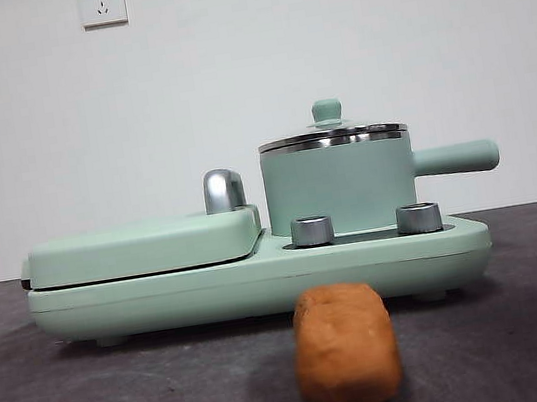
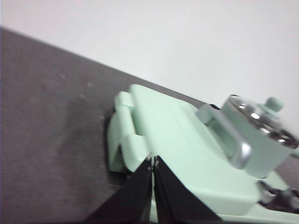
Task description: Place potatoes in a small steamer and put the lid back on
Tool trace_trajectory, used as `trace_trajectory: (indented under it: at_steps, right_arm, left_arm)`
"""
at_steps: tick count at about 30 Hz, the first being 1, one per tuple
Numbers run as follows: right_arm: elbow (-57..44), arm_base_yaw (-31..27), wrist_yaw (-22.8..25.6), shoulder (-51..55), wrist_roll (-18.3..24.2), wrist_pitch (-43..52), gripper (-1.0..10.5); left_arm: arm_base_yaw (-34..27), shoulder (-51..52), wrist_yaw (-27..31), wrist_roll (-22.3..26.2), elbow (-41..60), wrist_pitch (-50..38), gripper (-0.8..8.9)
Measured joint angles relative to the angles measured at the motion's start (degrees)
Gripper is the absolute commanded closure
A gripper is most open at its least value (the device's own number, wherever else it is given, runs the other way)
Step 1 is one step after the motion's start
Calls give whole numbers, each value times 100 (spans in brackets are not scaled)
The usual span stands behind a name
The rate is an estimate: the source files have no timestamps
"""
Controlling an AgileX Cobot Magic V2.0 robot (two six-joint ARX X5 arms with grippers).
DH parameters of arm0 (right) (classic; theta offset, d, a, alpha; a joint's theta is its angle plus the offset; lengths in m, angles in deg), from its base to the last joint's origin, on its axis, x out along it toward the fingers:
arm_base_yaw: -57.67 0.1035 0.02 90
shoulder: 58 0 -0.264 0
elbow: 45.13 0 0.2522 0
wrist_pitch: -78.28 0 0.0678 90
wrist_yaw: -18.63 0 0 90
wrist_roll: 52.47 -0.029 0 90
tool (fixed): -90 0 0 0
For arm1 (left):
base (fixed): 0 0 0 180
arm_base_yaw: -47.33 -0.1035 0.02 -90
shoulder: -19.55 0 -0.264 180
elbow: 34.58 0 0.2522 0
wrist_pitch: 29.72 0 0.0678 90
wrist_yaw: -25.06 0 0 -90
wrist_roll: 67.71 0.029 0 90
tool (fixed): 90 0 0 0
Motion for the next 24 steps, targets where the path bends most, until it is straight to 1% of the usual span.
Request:
trace_trajectory:
  at_steps: [3,5,11,15,20,24]
  right_arm:
    - [599,72,-13,-166,-168,-422,934]
    - [1049,133,-87,-358,-205,-721,934]
    - [2288,232,-509,-1064,-264,-1449,934]
    - [3060,258,-890,-1576,-216,-1773,934]
    - [3932,260,-1530,-2288,76,-2288,934]
    - [4489,260,-1853,-2830,514,-2697,934]
  left_arm:
    - [146,-238,-155,-210,-378,55,805]
    - [262,-481,-472,-271,-756,173,806]
    - [531,-1526,-1255,-343,-1735,1086,806]
    - [662,-2275,-1749,-343,-2465,1270,806]
    - [804,-3167,-2258,-343,-3357,1320,806]
    - [876,-3766,-2483,-343,-3858,1296,806]
